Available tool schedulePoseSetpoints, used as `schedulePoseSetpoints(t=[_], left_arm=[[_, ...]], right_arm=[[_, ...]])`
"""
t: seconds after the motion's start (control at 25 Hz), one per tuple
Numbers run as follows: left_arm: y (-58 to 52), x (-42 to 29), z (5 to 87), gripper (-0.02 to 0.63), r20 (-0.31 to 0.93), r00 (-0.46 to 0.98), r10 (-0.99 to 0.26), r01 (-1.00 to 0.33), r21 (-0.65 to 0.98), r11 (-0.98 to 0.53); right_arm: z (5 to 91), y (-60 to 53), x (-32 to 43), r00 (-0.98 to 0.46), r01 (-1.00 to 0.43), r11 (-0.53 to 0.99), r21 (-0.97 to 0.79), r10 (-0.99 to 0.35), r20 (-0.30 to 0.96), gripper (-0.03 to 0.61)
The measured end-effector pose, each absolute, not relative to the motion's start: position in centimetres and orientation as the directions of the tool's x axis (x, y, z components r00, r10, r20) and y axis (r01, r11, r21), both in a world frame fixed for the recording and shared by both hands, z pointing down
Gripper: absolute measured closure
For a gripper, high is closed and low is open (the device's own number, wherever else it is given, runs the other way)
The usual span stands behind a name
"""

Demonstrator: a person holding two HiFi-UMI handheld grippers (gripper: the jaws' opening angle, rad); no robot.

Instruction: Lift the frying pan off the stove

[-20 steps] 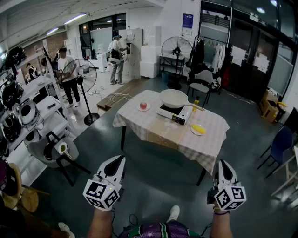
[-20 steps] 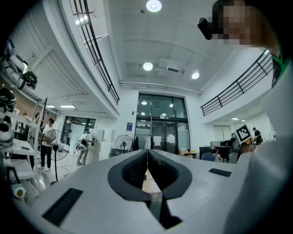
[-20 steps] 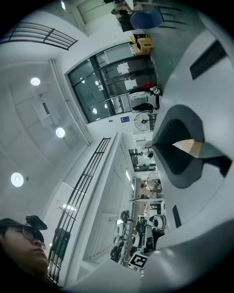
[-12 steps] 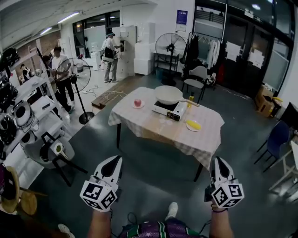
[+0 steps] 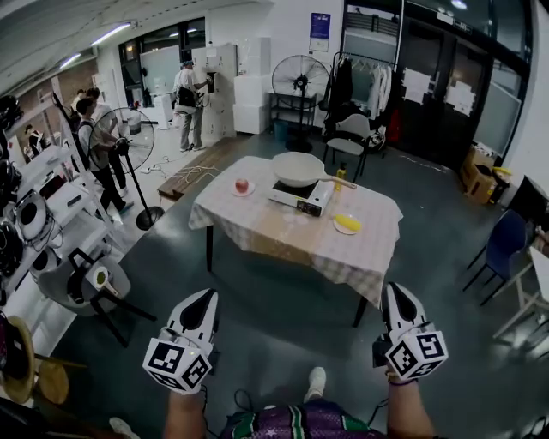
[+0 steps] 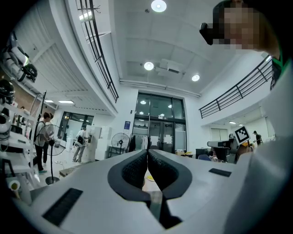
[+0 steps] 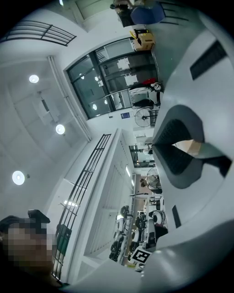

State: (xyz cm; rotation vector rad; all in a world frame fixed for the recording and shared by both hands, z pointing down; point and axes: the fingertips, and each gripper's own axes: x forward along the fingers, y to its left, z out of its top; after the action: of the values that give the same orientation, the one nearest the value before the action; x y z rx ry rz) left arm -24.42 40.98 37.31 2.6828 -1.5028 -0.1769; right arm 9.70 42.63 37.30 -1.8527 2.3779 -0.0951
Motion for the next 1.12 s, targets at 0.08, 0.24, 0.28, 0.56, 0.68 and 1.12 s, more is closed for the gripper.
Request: schedulePoseSetpoints(t=[0.08, 0.24, 0.28, 0.56, 0.68, 1.12], left_arm=[[41.1, -24.5, 37.8, 0.591, -0.073, 0.523, -0.849, -0.842, 0.112, -0.528], [40.9, -25.2, 38.5, 0.591, -0.059, 0.517, -0.854, -0.846, 0.113, -0.521], [40.7, -25.3, 38.6, 0.591, -0.055, 0.516, -0.855, -0.848, 0.113, -0.518], [38.8, -25.9, 38.7, 0.591, -0.044, 0.523, -0.851, -0.844, 0.109, -0.525], [37.1, -26.1, 39.3, 0.591, -0.045, 0.523, -0.851, -0.843, 0.116, -0.525], [21.8, -22.4, 38.6, 0.591, -0.053, 0.462, -0.885, -0.88, 0.091, -0.465]], right_arm=[[37.3, 42.4, 9.4, -0.242, -0.96, 0.249, -0.127, -0.968, -0.063, 0.572], [37.7, 41.5, 8.4, -0.249, -0.957, 0.255, -0.137, -0.967, -0.061, 0.572], [37.8, 41.3, 8.1, -0.252, -0.956, 0.258, -0.14, -0.966, -0.059, 0.572], [37.3, 38.8, 6.1, -0.288, -0.947, 0.292, -0.131, -0.956, -0.047, 0.572], [37.9, 36.7, 5.8, -0.313, -0.938, 0.318, -0.139, -0.948, -0.059, 0.572], [36.7, 18.8, 10.4, -0.373, -0.913, 0.387, -0.132, -0.92, -0.12, 0.571]])
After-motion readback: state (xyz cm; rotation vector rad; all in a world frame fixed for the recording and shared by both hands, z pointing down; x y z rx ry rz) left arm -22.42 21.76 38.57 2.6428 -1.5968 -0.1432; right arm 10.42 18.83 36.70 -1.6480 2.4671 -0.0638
